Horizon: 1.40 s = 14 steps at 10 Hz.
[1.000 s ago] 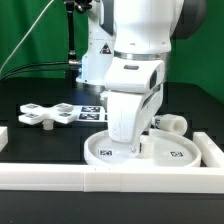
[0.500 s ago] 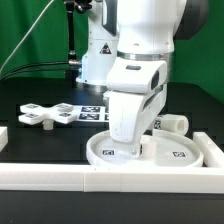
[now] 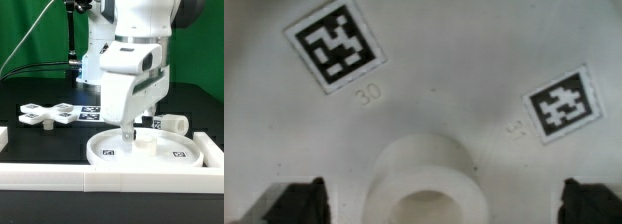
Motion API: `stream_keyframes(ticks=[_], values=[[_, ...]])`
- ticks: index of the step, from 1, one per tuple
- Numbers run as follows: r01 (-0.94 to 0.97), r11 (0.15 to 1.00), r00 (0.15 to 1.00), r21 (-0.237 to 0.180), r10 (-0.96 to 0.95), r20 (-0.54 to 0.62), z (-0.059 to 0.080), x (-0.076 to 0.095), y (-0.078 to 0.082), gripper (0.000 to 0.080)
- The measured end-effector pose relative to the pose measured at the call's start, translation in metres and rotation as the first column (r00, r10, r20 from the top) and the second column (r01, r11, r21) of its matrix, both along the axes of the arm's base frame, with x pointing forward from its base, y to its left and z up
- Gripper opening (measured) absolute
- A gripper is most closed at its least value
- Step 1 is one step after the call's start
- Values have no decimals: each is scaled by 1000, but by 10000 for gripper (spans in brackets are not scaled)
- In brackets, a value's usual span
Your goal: Assemble round table
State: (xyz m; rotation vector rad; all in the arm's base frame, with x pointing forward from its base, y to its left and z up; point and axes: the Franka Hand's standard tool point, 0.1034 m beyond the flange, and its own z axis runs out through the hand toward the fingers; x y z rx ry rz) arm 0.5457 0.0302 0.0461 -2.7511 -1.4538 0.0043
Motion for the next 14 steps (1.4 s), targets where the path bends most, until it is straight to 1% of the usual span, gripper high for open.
stream_keyframes(ticks=[1, 2, 3, 4, 5, 6, 7, 8, 9, 10, 11, 12, 13, 14], values=[[70, 998, 998, -4, -70, 4, 7, -7, 4, 649], [156, 988, 988, -7, -156, 9, 15, -14, 13, 649], [250, 968, 968, -9, -250, 11, 20, -21, 26, 649], [344, 939, 939, -12, -344, 13, 22, -24, 44, 649], [399, 917, 917, -6, -399, 25, 26, -23, 68, 649], [391, 921, 920, -3, -390, 23, 26, -25, 80, 649], [391, 920, 920, -6, -391, 18, 25, -26, 77, 649], [393, 919, 920, -23, -393, -2, 24, -28, 76, 649], [391, 920, 920, -20, -391, 1, 25, -27, 77, 649], [393, 919, 919, -33, -394, -14, 24, -30, 78, 649], [389, 916, 913, -99, -397, -91, 24, -38, 80, 649], [385, 915, 911, -119, -398, -112, 25, -34, 84, 649], [444, 874, 876, -196, -470, -111, 24, -46, 88, 649], [428, 870, 877, -246, -466, -119, 20, -54, 92, 649]])
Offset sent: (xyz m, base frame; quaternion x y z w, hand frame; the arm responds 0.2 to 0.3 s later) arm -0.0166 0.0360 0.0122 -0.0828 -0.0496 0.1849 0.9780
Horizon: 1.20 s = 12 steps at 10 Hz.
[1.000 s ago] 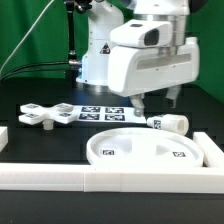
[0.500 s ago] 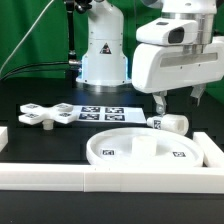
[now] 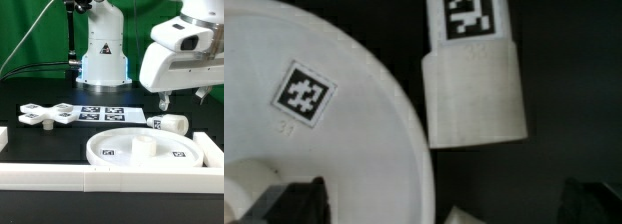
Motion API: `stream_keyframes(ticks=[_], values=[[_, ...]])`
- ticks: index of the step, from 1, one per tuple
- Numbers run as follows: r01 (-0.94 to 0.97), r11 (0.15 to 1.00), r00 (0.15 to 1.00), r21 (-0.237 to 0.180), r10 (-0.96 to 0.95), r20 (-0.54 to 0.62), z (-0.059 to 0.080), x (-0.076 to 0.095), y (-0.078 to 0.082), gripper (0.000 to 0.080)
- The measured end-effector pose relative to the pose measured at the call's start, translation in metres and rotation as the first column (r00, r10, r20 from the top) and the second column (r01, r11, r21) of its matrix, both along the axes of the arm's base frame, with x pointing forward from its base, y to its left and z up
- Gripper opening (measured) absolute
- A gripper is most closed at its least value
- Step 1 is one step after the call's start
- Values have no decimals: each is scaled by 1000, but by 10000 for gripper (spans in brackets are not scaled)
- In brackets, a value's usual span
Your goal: Assemble round table
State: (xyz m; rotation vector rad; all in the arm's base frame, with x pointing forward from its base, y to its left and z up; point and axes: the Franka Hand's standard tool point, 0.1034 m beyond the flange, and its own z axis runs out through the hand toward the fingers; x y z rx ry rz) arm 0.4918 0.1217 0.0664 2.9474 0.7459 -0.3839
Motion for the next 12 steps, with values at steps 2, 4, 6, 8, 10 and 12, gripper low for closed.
stream_keyframes(ticks=[2, 4, 6, 8, 10, 12], values=[[-3, 998, 989, -65, -6, -149, -1, -8, -1, 649], [-14, 994, 969, -107, -12, -248, -4, -9, 1, 649], [-18, 980, 952, -200, -44, -304, -11, -14, 3, 649], [-59, 966, 912, -251, -49, -407, -21, -20, 3, 649], [-78, 957, 880, -278, -65, -471, -29, -25, 4, 649], [-86, 957, 872, -278, -63, -486, -40, -27, 5, 649]])
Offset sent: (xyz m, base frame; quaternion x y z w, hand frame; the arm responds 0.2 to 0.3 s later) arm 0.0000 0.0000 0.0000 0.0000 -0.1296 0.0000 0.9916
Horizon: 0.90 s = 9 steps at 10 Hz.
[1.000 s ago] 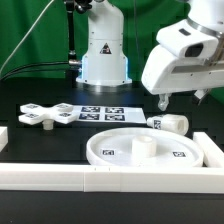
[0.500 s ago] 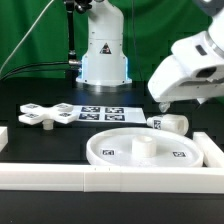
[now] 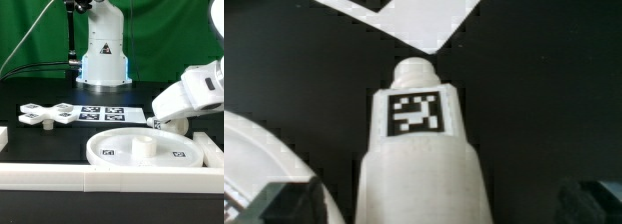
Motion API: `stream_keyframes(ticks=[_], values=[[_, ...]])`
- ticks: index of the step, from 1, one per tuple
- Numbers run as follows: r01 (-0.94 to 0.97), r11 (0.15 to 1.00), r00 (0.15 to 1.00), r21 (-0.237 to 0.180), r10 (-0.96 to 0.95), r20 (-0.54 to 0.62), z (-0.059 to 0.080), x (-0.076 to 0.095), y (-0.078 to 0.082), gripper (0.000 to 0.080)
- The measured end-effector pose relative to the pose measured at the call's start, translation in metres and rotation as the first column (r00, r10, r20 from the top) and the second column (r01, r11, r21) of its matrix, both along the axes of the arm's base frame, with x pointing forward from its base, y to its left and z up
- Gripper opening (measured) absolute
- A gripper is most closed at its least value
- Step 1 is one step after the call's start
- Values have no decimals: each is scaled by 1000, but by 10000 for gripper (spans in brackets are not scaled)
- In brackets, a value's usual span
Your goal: Assemble round table
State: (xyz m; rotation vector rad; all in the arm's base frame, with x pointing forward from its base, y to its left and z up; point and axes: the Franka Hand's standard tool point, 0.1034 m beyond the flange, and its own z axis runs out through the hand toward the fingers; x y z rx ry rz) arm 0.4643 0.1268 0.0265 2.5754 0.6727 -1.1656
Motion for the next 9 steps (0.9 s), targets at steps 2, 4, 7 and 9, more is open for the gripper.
stream_keyframes(ticks=[2, 4, 7, 9], values=[[-8, 1000, 1000, 18, 7, 15, -5, 1, 1, 649], [-27, 998, 999, 50, 25, 37, -12, 3, 2, 649], [-31, 998, 999, 55, 29, 42, -12, 5, -2, 402], [-31, 998, 999, 55, 29, 42, -12, 5, -2, 407]])
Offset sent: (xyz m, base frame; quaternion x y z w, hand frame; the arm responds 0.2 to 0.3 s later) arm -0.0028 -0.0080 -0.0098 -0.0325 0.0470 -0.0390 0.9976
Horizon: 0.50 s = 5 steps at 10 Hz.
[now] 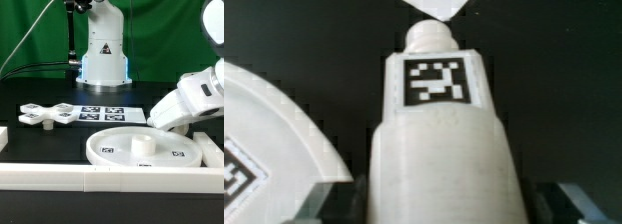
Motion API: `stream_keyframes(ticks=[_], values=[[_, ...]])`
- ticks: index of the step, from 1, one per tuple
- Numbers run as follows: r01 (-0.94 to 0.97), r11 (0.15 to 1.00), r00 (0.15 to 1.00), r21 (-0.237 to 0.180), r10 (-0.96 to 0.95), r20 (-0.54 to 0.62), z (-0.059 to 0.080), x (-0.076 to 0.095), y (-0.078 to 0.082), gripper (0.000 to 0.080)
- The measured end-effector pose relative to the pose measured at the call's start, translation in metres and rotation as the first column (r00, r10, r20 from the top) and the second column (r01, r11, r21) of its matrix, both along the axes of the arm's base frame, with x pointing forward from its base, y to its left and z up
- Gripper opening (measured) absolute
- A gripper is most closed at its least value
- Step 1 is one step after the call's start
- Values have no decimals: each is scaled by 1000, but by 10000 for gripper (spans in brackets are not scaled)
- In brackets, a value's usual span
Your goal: Assemble round table
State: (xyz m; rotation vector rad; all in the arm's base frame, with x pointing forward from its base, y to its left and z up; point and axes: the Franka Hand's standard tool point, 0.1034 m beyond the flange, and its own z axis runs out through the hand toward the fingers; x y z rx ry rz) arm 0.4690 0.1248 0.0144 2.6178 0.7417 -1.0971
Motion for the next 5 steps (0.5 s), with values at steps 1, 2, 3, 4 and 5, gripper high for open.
stream_keyframes(ticks=[1, 2, 3, 4, 5], values=[[0, 1000, 1000, 0, 0, -1, 0, 0, 0, 407], [-7, 1000, 1000, -4, 6, -27, 5, -2, -1, 407], [-16, 1000, 998, -12, 15, -66, 18, -2, -2, 407], [-20, 1000, 996, -20, 18, -90, 31, 2, -1, 407], [-23, 999, 994, -25, 20, -109, 43, 6, -2, 407]])
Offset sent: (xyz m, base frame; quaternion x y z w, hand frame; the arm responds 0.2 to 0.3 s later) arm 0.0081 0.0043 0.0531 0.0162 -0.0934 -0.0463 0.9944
